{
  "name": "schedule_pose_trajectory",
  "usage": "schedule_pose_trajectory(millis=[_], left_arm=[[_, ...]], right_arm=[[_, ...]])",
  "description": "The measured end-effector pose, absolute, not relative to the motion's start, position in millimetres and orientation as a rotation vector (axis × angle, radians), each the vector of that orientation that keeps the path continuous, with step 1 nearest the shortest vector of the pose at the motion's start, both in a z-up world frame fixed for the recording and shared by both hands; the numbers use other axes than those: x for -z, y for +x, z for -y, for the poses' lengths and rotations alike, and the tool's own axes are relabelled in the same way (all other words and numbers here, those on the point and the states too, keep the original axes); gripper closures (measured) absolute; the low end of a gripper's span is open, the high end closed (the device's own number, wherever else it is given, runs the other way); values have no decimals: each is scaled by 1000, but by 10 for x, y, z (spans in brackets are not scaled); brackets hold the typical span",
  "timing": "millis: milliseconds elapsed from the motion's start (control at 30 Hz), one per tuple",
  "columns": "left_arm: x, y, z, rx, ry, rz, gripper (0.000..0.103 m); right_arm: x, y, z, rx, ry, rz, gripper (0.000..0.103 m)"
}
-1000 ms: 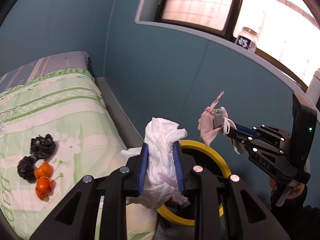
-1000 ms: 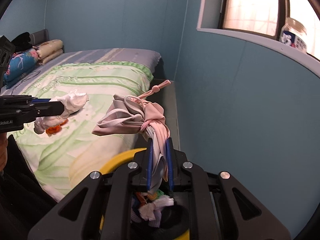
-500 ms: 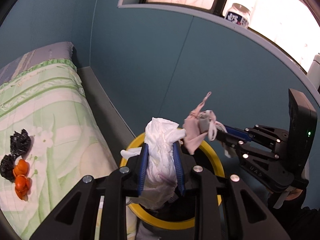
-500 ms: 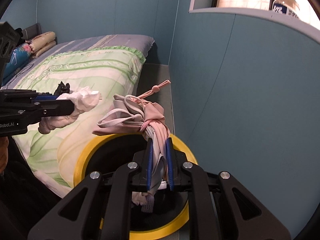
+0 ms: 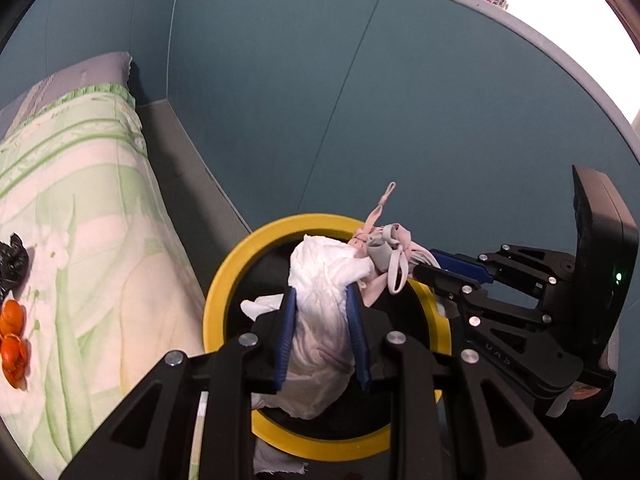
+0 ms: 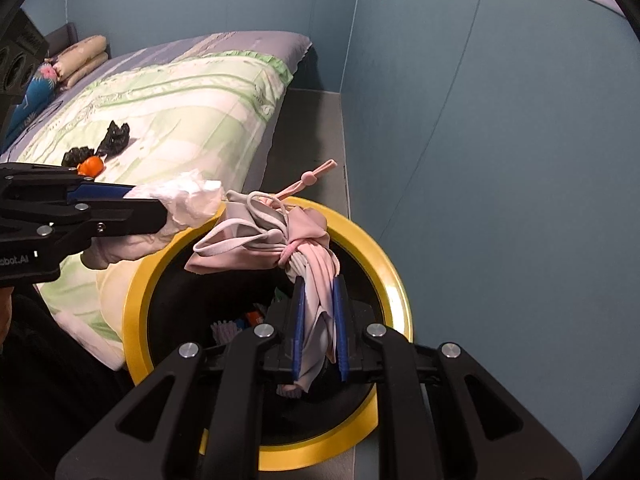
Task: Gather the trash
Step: 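Open the left tool over the bin while the right tool releases the cloth into it, then move both tools back over the black plastic bags on the bed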
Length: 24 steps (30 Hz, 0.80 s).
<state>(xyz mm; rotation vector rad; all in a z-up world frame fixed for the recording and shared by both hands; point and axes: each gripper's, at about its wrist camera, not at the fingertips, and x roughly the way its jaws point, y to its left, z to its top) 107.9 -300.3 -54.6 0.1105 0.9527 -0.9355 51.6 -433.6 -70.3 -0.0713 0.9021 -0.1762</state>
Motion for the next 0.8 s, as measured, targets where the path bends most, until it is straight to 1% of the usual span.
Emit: schedule_pose_trajectory(millis=[233, 300, 367, 400, 433, 467, 567, 600, 800], left_arm=[[605, 1109, 3013, 941, 100, -970, 78], [626, 1132, 3015, 942, 93, -977, 72], [631, 1159, 2987, 940, 77, -976, 61], [632, 1165, 2985, 938, 71, -974, 55], [627, 1172, 2968, 933, 65, -970, 51], [614, 1175, 2941, 926, 56, -965, 44], [585, 1235, 2864, 911, 30, -959, 39], [572, 1266, 2822, 900, 18, -954, 36], [480, 1501, 2460, 811, -48, -911, 30]], right_arm=[[755, 522, 4371, 172, -59, -925, 89], [765, 520, 4395, 177, -53, -927, 85], [755, 506, 4427, 185, -45, -923, 71], [747, 501, 4442, 189, -42, -920, 70], [732, 489, 4467, 196, -39, -917, 70], [717, 481, 4482, 203, -37, -911, 70], [650, 460, 4526, 216, -19, -885, 69], [615, 453, 4532, 222, -15, -869, 69], [348, 486, 4445, 180, 26, -741, 65]])
